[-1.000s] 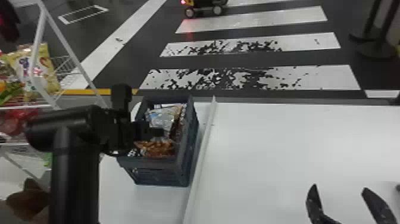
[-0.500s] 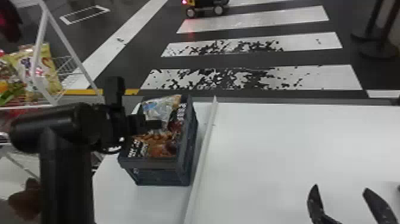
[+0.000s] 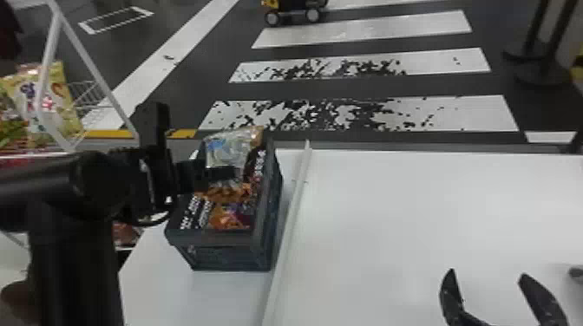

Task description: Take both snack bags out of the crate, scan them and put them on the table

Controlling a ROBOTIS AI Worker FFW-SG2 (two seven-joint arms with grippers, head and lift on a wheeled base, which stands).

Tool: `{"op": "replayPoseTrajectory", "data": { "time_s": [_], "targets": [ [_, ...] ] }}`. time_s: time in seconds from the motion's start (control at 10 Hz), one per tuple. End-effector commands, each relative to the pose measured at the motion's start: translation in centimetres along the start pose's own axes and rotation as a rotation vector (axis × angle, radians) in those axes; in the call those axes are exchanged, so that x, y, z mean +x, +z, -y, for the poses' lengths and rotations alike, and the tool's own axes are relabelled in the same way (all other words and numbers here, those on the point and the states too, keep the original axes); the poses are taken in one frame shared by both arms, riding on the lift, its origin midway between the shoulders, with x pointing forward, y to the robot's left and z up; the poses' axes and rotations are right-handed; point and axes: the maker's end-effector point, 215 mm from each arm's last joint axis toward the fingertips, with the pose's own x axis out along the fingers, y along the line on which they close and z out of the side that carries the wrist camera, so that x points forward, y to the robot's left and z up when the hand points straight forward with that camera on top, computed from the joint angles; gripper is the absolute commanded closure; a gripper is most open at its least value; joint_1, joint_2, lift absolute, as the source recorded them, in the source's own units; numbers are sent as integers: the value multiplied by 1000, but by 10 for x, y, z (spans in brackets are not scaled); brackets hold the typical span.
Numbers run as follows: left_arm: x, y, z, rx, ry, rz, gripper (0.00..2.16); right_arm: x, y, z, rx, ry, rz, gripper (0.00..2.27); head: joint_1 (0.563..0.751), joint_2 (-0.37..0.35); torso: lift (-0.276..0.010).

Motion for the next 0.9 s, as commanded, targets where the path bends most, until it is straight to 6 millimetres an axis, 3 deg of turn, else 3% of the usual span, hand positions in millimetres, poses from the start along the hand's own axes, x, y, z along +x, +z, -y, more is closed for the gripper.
{"op": "replayPoseTrajectory", "data": {
  "time_s": [0.0, 0.2, 0.4, 0.8],
  "targets": [
    [-8, 0, 12, 6, -21, 19, 2135, 0, -3, 0, -5, 0, -10, 97, 695, 257, -93],
    [-14, 7, 20, 20, -31, 40, 2135, -1, -3, -3, -5, 3, -9, 97, 695, 247, -93],
    [-16, 7, 43, 25, -79, 52, 2135, 0, -6, -2, -10, 1, -19, 100, 695, 239, -93],
    [1, -21, 128, 94, -179, 2, 2135, 0, -5, -6, -12, 3, -18, 100, 695, 164, -93]
  ]
}}
